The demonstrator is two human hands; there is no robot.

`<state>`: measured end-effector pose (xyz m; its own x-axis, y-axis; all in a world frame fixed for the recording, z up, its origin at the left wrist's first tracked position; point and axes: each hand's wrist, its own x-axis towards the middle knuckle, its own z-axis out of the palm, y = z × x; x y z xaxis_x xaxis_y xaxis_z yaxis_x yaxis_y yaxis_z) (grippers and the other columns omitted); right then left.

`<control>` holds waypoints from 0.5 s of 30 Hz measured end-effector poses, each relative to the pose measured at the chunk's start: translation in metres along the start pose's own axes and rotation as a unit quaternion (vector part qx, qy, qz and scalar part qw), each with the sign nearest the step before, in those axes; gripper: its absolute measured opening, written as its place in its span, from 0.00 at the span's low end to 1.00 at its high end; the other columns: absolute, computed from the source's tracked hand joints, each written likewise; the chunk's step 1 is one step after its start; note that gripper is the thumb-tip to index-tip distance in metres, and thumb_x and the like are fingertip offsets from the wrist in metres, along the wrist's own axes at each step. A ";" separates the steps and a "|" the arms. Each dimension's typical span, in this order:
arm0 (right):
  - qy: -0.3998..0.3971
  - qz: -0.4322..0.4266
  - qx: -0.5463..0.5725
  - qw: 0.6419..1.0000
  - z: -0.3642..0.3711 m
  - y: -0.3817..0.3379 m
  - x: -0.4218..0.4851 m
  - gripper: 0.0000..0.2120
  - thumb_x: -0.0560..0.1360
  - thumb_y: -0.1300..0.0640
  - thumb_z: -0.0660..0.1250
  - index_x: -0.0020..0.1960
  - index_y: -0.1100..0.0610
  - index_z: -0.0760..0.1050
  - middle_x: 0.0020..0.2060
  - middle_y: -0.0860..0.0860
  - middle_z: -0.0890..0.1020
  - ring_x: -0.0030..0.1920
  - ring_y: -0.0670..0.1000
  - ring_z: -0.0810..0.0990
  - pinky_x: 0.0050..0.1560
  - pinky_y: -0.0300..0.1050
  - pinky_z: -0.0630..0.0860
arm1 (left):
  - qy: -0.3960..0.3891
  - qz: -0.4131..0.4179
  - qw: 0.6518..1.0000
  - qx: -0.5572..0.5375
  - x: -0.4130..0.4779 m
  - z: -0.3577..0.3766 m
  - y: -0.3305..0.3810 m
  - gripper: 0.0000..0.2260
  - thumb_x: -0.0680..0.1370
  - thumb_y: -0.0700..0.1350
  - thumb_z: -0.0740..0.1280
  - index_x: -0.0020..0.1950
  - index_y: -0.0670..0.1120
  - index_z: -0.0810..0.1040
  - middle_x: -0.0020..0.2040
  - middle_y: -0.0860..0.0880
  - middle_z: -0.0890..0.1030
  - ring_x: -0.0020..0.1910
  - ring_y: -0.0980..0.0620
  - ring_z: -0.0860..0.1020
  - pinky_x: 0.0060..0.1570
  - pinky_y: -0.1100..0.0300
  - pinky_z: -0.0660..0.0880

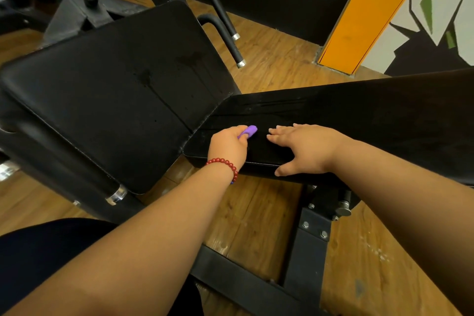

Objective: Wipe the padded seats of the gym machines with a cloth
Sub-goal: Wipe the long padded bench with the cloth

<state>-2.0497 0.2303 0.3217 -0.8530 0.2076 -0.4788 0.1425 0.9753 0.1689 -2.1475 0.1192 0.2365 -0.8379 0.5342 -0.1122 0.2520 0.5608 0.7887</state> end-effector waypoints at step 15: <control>0.001 0.022 0.009 1.000 0.004 -0.047 0.053 0.42 0.75 0.37 0.65 0.79 0.53 0.49 0.79 0.50 0.52 0.78 0.51 0.51 0.75 0.49 0.52 | 0.019 -0.043 0.999 -0.010 0.017 -0.020 -0.043 0.13 0.83 0.45 0.58 0.65 0.47 0.77 0.55 0.46 0.80 0.54 0.48 0.77 0.55 0.57 0.71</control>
<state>-2.0997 0.1961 0.2854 -0.8472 0.2501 -0.4687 0.1890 0.9664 0.1740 -2.1829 0.0913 0.2128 -0.8739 0.4601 -0.1569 0.1696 0.5910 0.7886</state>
